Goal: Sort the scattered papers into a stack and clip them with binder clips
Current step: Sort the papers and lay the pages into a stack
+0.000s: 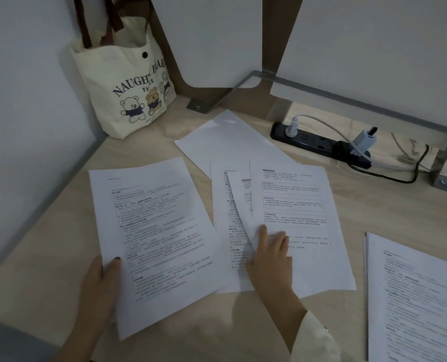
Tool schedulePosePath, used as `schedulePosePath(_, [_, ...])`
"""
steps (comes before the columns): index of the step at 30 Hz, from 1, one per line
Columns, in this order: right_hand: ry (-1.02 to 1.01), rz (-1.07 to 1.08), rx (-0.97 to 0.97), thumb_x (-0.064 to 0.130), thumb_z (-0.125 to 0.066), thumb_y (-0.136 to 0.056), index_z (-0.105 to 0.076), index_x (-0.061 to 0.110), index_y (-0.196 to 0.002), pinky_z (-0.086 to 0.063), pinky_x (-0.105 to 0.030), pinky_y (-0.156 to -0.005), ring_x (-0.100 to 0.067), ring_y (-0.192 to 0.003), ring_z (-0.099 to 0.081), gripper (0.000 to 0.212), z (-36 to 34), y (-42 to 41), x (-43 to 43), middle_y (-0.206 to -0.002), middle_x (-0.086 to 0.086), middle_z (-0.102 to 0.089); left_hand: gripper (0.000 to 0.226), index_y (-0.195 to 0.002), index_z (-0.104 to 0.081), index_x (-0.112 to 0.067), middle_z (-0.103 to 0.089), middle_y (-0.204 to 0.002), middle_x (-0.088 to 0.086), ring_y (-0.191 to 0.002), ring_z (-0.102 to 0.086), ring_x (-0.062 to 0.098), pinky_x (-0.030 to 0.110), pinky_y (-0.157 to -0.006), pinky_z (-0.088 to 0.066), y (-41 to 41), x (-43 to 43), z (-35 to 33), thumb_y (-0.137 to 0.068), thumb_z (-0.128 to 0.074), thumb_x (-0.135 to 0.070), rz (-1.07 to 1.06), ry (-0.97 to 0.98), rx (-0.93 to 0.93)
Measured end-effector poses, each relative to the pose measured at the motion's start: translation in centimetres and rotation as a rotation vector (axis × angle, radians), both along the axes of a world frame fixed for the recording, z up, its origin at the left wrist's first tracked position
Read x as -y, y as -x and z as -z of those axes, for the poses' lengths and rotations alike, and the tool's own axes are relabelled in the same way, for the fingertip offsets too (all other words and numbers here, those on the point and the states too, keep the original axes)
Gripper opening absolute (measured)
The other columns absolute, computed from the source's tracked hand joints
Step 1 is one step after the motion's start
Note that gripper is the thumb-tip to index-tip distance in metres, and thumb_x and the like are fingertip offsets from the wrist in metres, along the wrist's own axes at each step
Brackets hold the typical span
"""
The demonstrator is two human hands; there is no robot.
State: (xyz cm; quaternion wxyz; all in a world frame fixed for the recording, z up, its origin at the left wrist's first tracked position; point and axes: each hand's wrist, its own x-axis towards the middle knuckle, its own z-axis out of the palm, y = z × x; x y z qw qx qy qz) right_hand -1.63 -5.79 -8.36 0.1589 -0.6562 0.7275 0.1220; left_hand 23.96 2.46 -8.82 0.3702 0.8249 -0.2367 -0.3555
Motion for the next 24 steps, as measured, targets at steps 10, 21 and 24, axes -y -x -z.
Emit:
schedulePosePath(10, [0.231, 0.347, 0.538, 0.011, -0.03, -0.095, -0.047, 0.005, -0.117, -0.045, -0.031, -0.053, -0.017, -0.059, -0.051, 0.028, -2.9, 3.2, 1.0, -0.072, 0.001, -0.05, 0.03, -0.121, -0.053, -0.005, -0.057, -0.11, 0.008, -0.097, -0.052, 0.024, 0.037, -0.084, -0.039, -0.1, -0.5, -0.1, -0.095, -0.043, -0.015, -0.003, 0.04, -0.046])
schedulePosePath(21, [0.164, 0.076, 0.44, 0.017, -0.029, -0.097, -0.034, 0.011, -0.138, -0.048, -0.036, -0.079, -0.027, -0.106, -0.054, 0.041, -2.3, -1.9, 1.3, -0.129, -0.01, -0.049, 0.016, -0.107, -0.053, -0.012, -0.057, -0.1, 0.005, -0.089, -0.054, 0.022, 0.034, -0.074, -0.041, -0.4, -1.2, -0.4, -0.095, -0.042, -0.014, 0.001, 0.062, -0.045])
schedulePosePath(24, [0.073, -0.023, 0.306, 0.022, -0.032, -0.097, -0.04, 0.008, -0.127, -0.047, -0.03, -0.078, -0.026, -0.111, -0.051, 0.035, -1.1, -2.8, 0.9, -0.126, -0.013, -0.046, 0.016, -0.107, -0.053, -0.014, -0.058, -0.101, 0.005, -0.092, -0.055, 0.024, 0.035, -0.078, -0.04, -0.7, -1.8, -0.4, -0.095, -0.043, -0.015, -0.014, 0.051, -0.046])
